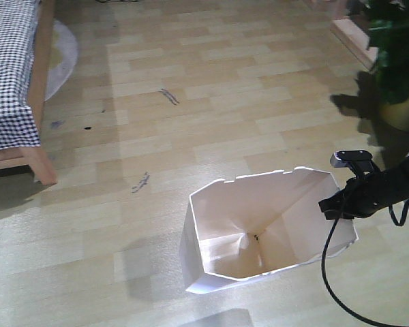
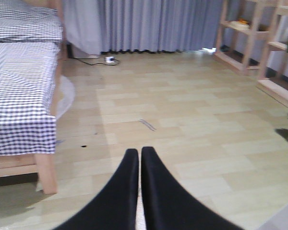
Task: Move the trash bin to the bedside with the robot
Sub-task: 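Hold the bin in the right gripper while the base turns toward the bed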
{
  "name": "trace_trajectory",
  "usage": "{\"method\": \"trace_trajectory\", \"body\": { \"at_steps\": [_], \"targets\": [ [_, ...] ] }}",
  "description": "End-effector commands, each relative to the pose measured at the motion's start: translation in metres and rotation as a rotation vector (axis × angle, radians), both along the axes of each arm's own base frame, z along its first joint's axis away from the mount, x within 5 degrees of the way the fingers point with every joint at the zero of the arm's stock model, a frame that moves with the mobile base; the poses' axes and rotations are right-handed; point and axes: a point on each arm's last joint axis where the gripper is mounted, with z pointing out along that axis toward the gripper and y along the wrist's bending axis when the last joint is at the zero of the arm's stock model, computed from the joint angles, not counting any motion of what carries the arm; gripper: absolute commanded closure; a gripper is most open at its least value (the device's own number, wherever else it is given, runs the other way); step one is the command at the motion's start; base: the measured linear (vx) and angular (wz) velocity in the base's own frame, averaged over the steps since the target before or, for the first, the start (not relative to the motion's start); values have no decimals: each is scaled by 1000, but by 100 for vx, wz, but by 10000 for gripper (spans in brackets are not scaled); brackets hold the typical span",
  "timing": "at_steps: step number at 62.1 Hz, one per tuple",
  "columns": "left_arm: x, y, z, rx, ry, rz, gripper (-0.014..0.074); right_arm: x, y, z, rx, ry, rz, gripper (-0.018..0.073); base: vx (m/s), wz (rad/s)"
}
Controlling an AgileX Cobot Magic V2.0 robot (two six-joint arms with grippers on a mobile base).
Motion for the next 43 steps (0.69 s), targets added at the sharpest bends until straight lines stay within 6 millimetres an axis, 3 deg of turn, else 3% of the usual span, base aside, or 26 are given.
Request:
{"method": "trace_trajectory", "body": {
  "at_steps": [1,43],
  "targets": [
    [0,0,3,-10,-71,4,602,8,7,32,119,-46,-44,564,18,37],
    [0,0,3,-10,-71,4,602,8,7,32,119,-46,-44,564,24,12]
  ]
}}
